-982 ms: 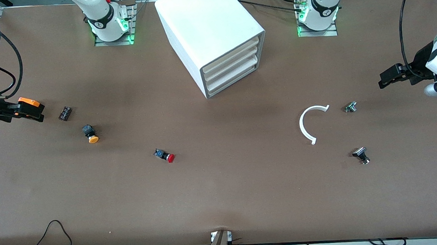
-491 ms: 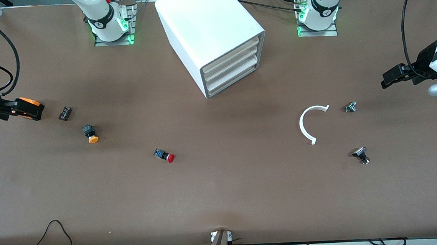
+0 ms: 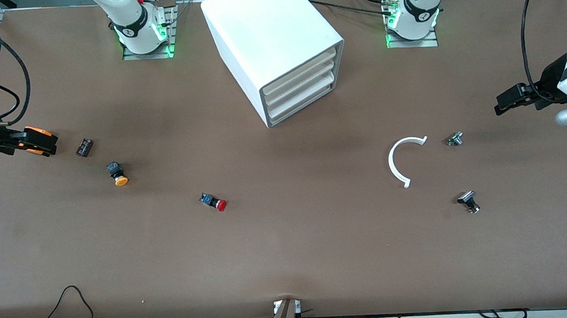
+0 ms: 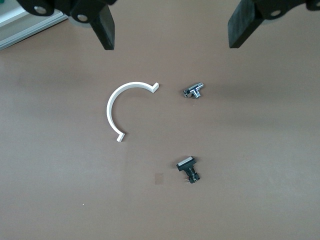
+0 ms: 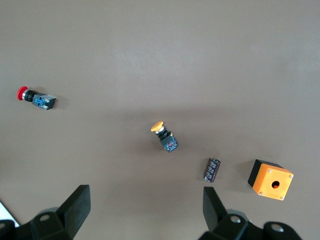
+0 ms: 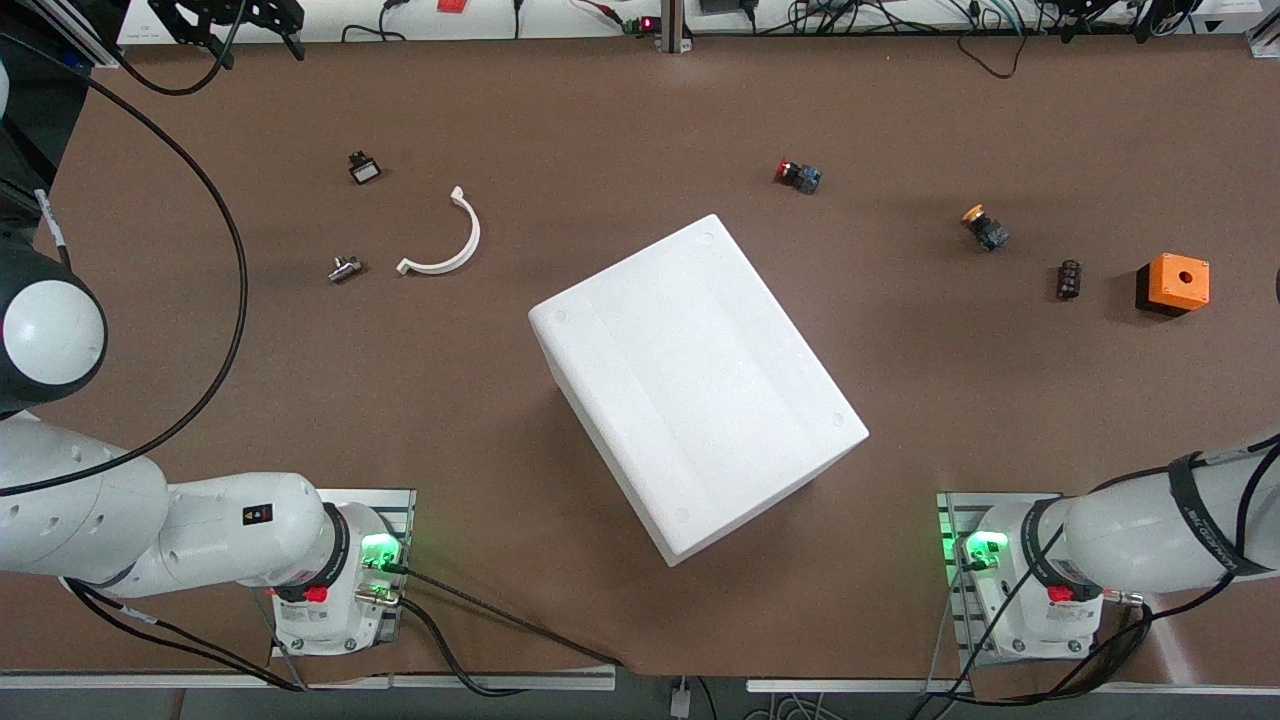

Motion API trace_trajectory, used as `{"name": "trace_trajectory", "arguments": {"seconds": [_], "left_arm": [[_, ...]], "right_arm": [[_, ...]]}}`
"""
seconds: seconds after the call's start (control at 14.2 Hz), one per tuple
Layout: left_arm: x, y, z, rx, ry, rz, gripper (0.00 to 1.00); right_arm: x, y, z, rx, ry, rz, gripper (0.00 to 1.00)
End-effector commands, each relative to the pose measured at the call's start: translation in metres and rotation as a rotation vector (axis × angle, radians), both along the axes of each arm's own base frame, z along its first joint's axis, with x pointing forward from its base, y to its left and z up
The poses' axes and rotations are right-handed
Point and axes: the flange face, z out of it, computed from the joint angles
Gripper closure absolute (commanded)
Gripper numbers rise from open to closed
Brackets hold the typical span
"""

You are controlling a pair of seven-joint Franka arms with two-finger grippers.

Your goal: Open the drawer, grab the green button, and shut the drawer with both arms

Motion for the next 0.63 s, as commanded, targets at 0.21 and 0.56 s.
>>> {"name": "trace_trajectory", "arguments": {"seconds": [0.21,0.56], "left_arm": [[0.0,-0.003,-0.001,0.014,0.024,-0.011,0.0],[-0.004,-0.009,-0.019,-0.026,0.094,-0.015,0.0]], "right_arm": [[-0.021,-0.001,-0.001,-0.001,-0.038,0.021,0.0],[-0.022,-0.005,0.004,0.011,-0.05,0.004,0.0]]}}
